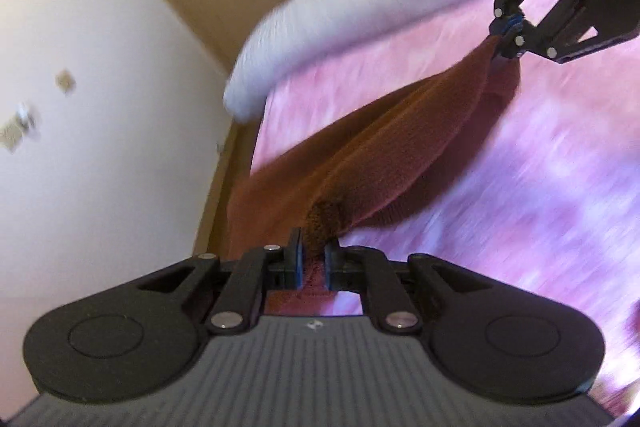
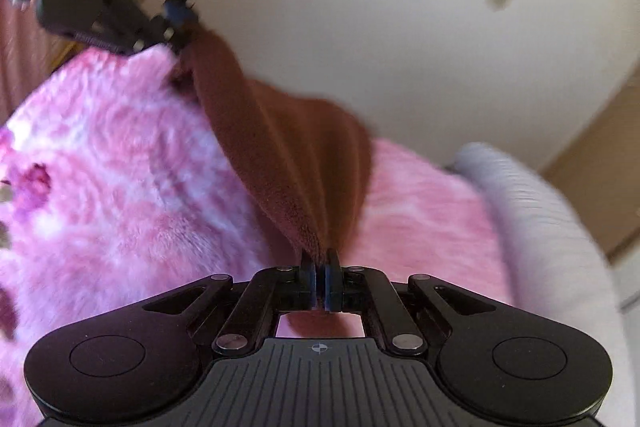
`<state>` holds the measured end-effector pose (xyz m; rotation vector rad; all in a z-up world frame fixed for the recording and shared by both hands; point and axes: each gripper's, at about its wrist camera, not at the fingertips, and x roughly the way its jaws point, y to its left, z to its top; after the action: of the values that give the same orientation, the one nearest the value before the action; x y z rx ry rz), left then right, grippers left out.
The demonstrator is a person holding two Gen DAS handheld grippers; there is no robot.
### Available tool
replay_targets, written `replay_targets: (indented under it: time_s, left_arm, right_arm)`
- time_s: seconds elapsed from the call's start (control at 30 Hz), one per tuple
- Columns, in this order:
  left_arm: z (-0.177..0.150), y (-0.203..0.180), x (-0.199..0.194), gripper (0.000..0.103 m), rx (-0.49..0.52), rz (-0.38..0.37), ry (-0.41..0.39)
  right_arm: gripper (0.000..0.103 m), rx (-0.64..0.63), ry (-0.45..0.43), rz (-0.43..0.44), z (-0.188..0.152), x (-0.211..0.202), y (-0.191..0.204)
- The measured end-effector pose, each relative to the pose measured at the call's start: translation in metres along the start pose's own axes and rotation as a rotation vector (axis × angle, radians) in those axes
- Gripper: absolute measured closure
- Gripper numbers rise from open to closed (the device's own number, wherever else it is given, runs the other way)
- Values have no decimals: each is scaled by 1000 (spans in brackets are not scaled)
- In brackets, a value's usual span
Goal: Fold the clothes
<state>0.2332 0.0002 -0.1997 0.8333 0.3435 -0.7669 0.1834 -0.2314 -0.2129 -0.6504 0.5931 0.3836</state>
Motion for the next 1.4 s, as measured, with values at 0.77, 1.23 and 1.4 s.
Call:
replay_targets:
  time_s: [0.77,1.23,1.4]
  left_arm:
    - [101,-500,-238,96,199,-861,-580]
    - [4,-410,-248,55,183,-559,-404]
    - [-34,-362,-238,51,110,-463,-346]
  right_arm:
    - [101,564,280,-824,-408,-478,254]
    - [27,474,404,-938,-328,-471,367]
    - [27,400,220,-636,-274,-432,422]
